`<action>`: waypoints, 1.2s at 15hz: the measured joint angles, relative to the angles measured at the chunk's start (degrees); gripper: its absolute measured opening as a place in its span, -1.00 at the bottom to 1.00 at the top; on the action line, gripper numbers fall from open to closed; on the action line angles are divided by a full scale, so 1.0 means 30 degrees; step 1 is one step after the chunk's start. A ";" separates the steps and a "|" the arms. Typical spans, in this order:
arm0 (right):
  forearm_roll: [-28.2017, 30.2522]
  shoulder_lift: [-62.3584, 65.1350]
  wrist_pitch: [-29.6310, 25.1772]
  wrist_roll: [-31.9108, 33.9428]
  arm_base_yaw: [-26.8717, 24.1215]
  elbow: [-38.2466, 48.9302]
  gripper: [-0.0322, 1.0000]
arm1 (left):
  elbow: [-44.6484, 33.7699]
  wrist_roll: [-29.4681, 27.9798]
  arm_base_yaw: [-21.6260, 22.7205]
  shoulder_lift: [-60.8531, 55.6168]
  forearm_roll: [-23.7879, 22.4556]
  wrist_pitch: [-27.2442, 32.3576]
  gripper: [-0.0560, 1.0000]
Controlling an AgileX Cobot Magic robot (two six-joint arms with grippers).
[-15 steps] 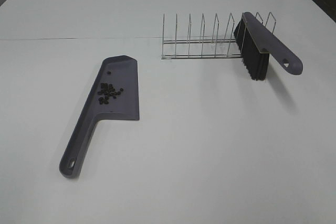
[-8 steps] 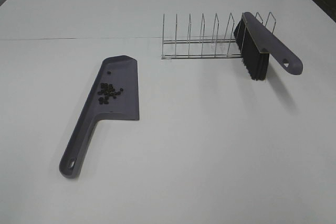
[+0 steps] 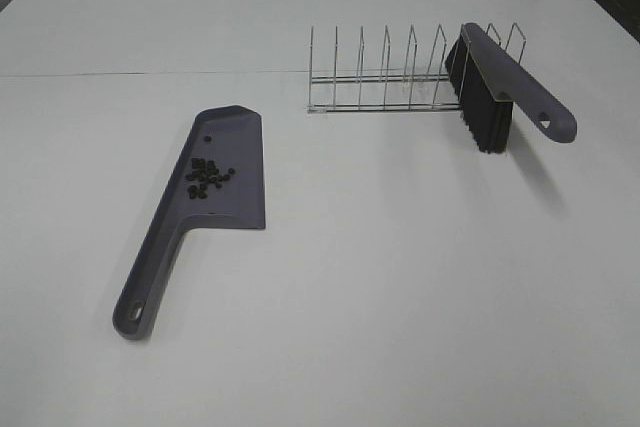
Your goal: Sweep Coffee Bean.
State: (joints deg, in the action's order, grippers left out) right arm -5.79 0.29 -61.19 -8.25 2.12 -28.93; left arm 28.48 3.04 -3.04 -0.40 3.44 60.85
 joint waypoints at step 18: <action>0.0000 0.0000 0.0000 0.0000 0.0000 0.0000 0.70 | 0.0000 0.0000 0.0000 0.0000 0.0000 0.0000 0.40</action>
